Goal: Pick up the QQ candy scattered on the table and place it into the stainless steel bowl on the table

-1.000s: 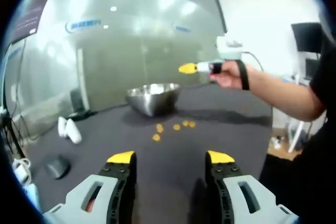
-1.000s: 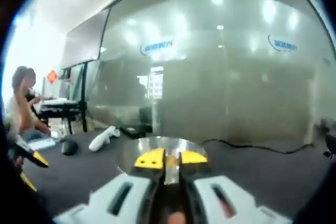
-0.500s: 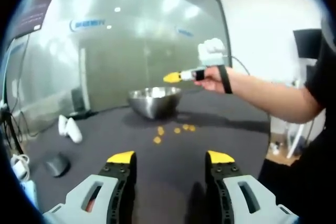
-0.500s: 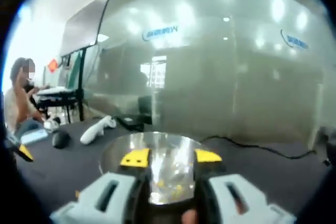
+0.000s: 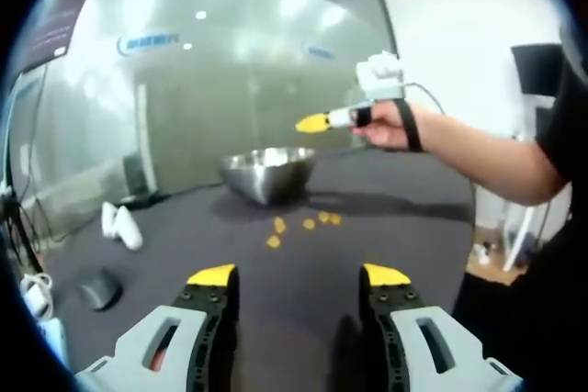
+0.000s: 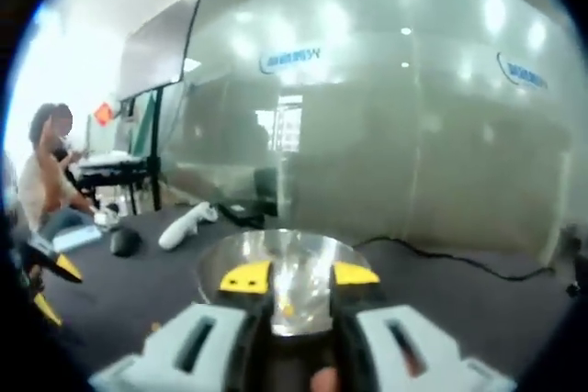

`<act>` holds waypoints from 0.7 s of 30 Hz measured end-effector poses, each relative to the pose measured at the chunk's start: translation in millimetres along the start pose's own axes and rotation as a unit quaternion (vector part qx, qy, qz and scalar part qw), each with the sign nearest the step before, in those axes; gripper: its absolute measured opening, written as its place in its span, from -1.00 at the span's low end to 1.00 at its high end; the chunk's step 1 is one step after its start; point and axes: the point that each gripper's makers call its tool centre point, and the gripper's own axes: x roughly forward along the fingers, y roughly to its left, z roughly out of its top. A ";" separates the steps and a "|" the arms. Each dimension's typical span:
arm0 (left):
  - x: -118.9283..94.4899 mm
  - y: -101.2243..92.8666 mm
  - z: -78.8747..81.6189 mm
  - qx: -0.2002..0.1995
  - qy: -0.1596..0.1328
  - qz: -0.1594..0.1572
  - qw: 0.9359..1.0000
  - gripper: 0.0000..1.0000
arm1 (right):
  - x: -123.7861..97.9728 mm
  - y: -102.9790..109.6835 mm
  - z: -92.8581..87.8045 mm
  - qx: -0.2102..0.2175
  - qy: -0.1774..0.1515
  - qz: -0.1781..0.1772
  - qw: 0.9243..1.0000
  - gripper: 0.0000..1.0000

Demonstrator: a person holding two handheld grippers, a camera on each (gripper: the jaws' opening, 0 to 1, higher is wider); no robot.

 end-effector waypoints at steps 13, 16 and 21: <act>1.2 -2.3 4.9 0.004 -0.007 -0.003 1.000 0.08 | -71.2 -6.9 -40.1 -0.070 0.034 0.018 0.997 -0.59; 1.7 -2.9 3.5 0.007 -0.003 -0.005 1.000 0.08 | -84.1 0.6 -50.0 -0.043 0.037 0.054 0.997 -0.59; 1.2 -1.7 4.6 0.007 -0.005 -0.003 1.000 0.08 | -98.8 -0.7 -66.3 -0.111 0.060 0.071 0.990 -0.59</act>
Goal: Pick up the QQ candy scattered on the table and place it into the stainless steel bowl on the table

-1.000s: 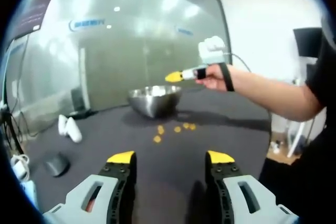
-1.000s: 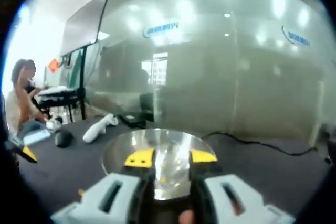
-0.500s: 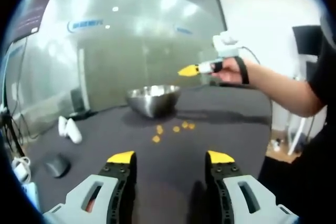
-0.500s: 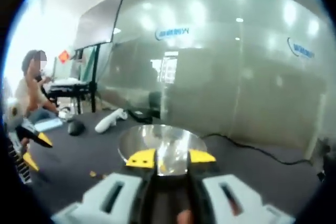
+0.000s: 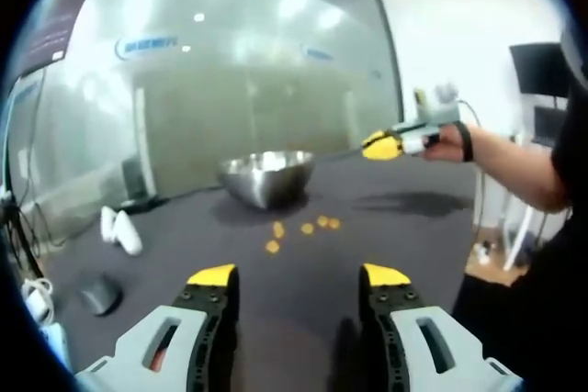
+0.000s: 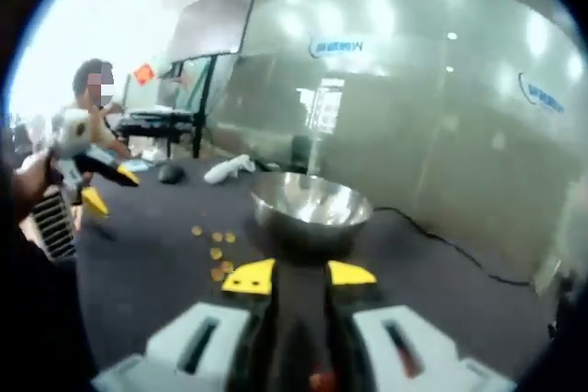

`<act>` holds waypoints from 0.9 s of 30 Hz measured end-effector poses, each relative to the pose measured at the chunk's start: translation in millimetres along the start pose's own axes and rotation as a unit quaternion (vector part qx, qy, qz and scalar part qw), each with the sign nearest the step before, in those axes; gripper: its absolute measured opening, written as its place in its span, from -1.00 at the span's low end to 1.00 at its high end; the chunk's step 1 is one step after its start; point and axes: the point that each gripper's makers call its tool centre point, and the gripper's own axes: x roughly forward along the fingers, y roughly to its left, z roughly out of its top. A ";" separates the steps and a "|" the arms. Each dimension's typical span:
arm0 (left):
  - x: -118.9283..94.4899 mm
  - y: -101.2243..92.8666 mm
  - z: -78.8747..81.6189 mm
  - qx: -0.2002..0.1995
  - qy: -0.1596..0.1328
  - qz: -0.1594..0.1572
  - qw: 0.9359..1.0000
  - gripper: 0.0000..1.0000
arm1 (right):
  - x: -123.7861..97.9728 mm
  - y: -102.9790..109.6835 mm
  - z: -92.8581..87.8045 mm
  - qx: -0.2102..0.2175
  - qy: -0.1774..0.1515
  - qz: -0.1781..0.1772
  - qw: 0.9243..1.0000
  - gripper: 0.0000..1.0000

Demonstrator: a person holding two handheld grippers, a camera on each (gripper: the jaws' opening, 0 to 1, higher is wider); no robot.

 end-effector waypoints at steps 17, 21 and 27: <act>-1.3 -0.4 -0.8 0.002 0.003 0.002 1.000 0.08 | 12.4 57.0 -30.2 0.034 0.032 0.120 0.992 -0.59; -0.8 -1.5 -1.1 0.002 0.003 0.001 1.000 0.08 | 24.1 68.6 -34.8 0.033 0.043 0.131 0.990 -0.60; -1.9 1.7 -2.1 -0.001 0.003 0.010 1.000 0.07 | 44.8 89.0 -29.2 0.038 0.047 0.144 0.988 -0.63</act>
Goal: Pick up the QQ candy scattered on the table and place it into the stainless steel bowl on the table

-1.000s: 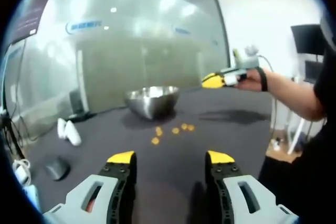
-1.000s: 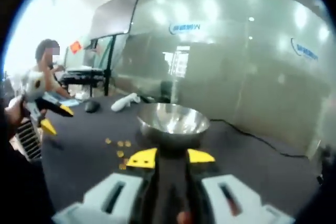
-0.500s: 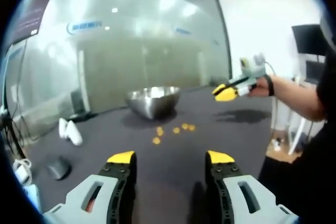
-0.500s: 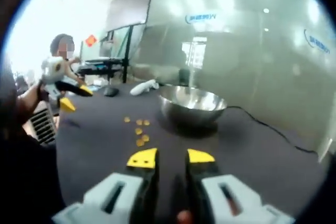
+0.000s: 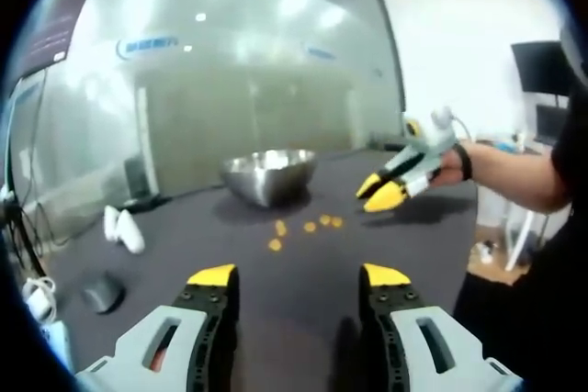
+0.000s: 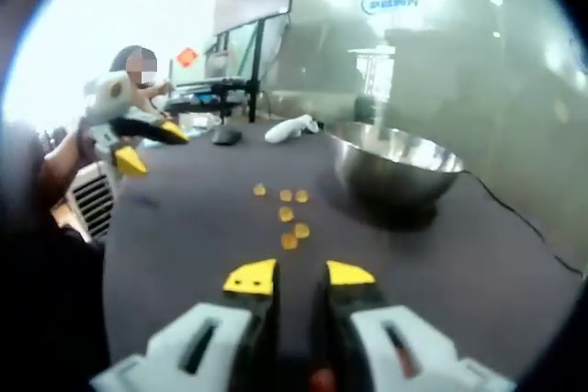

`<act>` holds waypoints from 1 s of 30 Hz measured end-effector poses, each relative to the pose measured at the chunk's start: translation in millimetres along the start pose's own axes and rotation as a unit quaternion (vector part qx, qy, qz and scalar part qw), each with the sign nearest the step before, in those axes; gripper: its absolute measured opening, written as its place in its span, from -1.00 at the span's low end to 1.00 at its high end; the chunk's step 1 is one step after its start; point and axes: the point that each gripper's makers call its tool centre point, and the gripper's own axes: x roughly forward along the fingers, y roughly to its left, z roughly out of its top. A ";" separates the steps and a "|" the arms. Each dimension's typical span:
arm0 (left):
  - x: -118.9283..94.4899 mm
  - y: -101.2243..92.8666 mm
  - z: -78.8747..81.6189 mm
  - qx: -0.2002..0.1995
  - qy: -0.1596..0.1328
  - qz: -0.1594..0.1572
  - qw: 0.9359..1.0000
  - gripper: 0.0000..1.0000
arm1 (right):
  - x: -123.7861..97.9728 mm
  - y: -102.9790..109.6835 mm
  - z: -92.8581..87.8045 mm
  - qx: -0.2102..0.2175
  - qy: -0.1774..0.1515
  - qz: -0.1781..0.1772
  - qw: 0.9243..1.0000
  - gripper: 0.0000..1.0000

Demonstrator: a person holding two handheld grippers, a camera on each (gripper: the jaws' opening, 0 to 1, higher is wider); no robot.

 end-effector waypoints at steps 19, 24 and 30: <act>-3.0 3.5 -6.0 -0.007 0.005 0.003 1.000 0.07 | 42.6 9.2 -1.9 0.068 0.012 -0.003 0.998 -0.67; -2.7 1.4 -7.3 -0.001 0.008 -0.001 1.000 0.07 | 45.9 16.1 -1.2 0.052 0.013 -0.009 0.998 -0.69; -3.0 1.3 -9.5 -0.001 0.010 -0.001 1.000 0.07 | 47.7 15.0 -0.3 0.042 0.013 -0.027 0.999 -0.75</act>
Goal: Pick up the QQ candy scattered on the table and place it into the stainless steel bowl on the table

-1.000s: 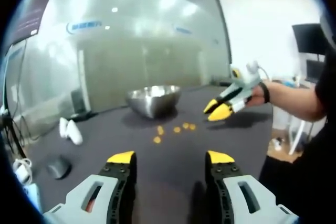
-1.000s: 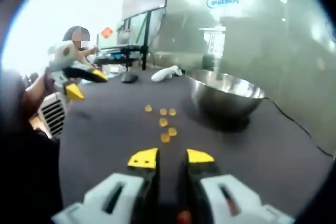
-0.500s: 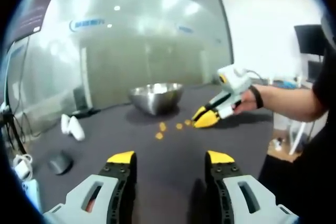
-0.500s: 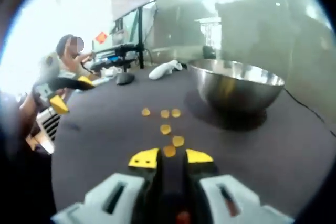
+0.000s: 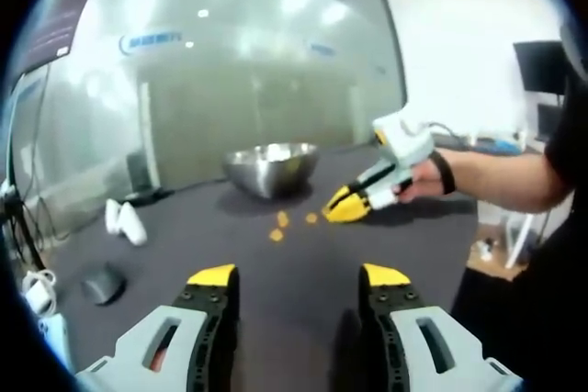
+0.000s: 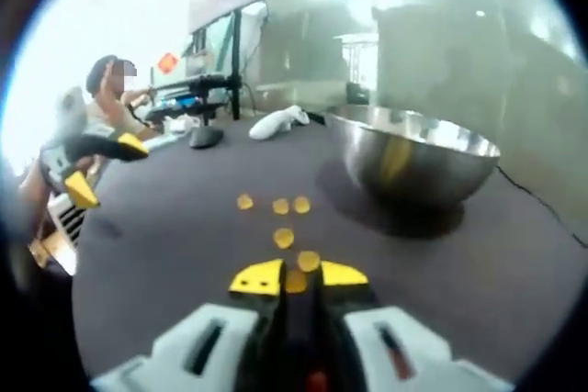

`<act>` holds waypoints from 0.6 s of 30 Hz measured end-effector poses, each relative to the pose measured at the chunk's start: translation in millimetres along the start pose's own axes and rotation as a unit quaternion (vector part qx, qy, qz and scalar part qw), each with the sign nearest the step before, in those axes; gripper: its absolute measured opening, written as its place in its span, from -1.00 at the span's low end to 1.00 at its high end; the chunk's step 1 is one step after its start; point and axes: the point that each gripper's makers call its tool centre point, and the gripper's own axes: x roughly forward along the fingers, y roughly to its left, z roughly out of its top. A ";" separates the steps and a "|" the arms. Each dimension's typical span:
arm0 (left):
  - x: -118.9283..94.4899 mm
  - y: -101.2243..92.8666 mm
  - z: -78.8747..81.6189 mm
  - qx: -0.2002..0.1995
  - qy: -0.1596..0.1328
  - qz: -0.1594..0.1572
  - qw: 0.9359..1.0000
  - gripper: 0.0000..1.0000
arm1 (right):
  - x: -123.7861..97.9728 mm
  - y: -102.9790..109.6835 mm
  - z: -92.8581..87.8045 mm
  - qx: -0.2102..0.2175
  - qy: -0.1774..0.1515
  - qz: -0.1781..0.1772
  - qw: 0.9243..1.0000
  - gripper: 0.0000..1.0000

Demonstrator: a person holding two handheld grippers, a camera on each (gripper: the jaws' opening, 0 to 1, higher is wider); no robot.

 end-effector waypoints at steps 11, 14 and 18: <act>1.2 0.2 -0.9 0.002 0.002 -0.002 1.000 0.07 | -0.4 -2.4 0.9 0.007 -0.002 -0.008 1.000 -0.82; 1.2 0.3 -1.0 0.004 0.002 -0.001 1.000 0.07 | -5.0 -3.3 3.7 0.014 -0.008 -0.013 1.000 -0.82; 1.0 0.5 -0.7 0.004 0.002 0.000 1.000 0.07 | -11.3 -4.3 9.7 0.021 -0.021 -0.015 0.999 -0.82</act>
